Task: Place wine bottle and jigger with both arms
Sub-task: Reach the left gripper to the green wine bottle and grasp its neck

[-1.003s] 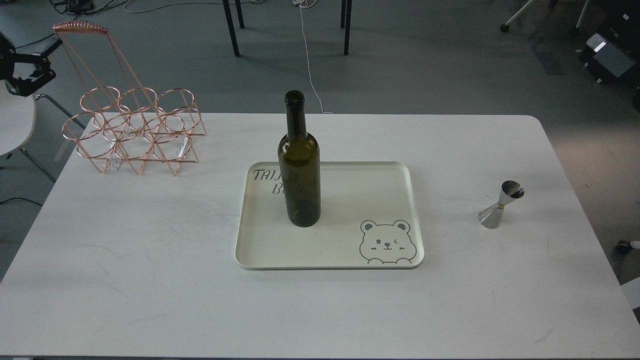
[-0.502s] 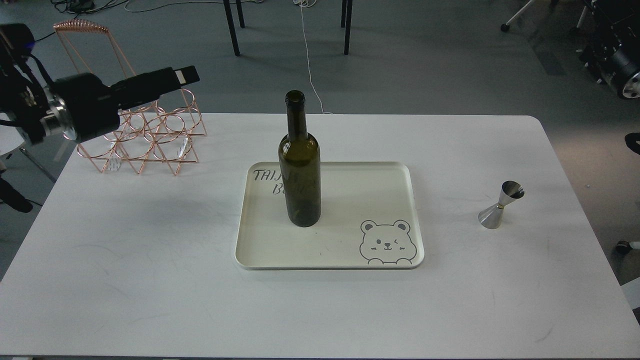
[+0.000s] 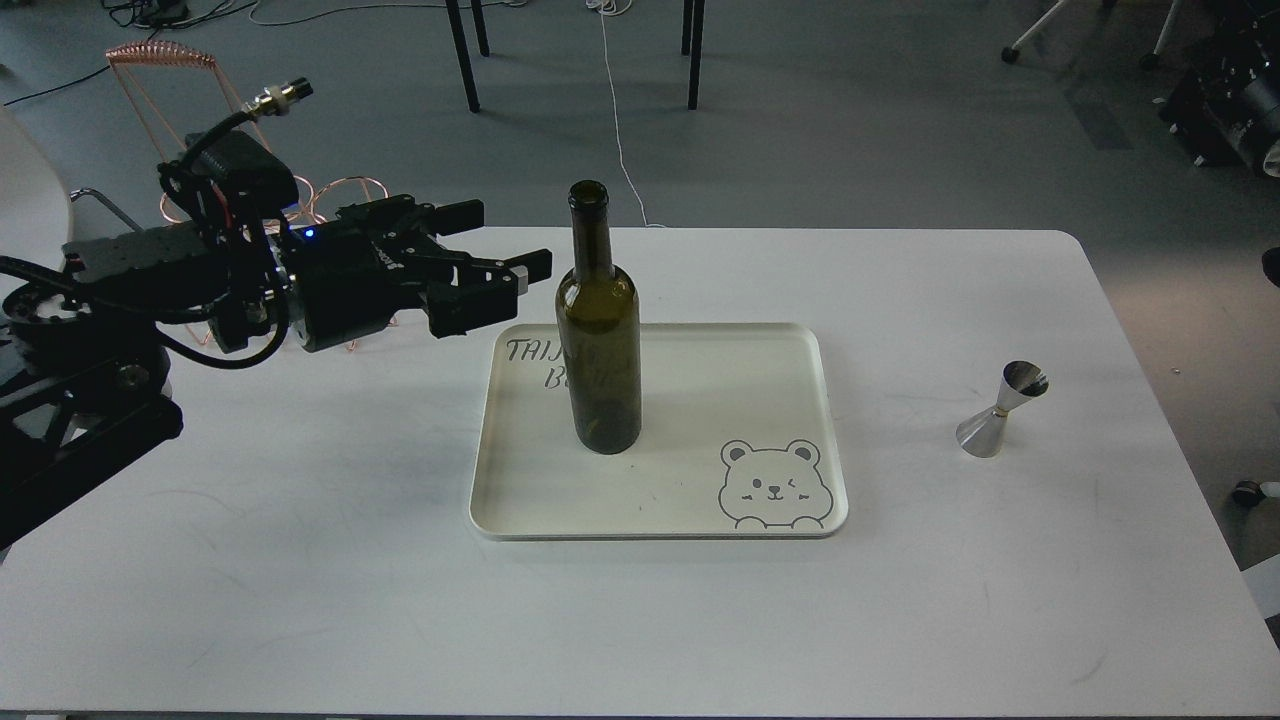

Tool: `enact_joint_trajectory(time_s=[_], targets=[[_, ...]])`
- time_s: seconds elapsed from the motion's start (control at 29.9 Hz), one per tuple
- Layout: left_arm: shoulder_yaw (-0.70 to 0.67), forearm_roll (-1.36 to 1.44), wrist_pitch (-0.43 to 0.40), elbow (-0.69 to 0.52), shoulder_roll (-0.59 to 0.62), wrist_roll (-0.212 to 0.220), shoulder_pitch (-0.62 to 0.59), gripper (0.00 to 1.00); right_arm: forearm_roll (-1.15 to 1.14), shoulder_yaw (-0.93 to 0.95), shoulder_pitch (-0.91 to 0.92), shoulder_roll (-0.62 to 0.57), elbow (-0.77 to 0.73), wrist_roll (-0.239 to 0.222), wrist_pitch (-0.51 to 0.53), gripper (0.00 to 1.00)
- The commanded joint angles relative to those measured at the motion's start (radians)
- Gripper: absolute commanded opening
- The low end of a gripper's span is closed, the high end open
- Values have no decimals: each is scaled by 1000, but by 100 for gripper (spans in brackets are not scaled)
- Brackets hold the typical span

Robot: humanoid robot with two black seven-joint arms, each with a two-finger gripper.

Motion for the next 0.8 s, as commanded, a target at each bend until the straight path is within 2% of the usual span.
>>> enact_joint_trajectory(time_s=[0.0,0.27,0.5,0.57,0.64,0.77], targets=[[4,35,5,6,-58,6,0,97,0,1,0,10,0,0,-1,96],[4,104,33,49,-124,12,-1,97,0,12,0,11,0,0,-3,96],[4,104,34,98,-205,55,-7,95,0,12,0,11,0,0,-3,96],[4,104,34,108,-214,55,-7,85,0,12,0,10,0,0,-3,96],[4,106,34,108,-214,55,-7,68,0,11,1,10,0,0,-3,96],[3,102,34,108,-205,53,-11,42,0,11,0,5,0,0,-3,96]])
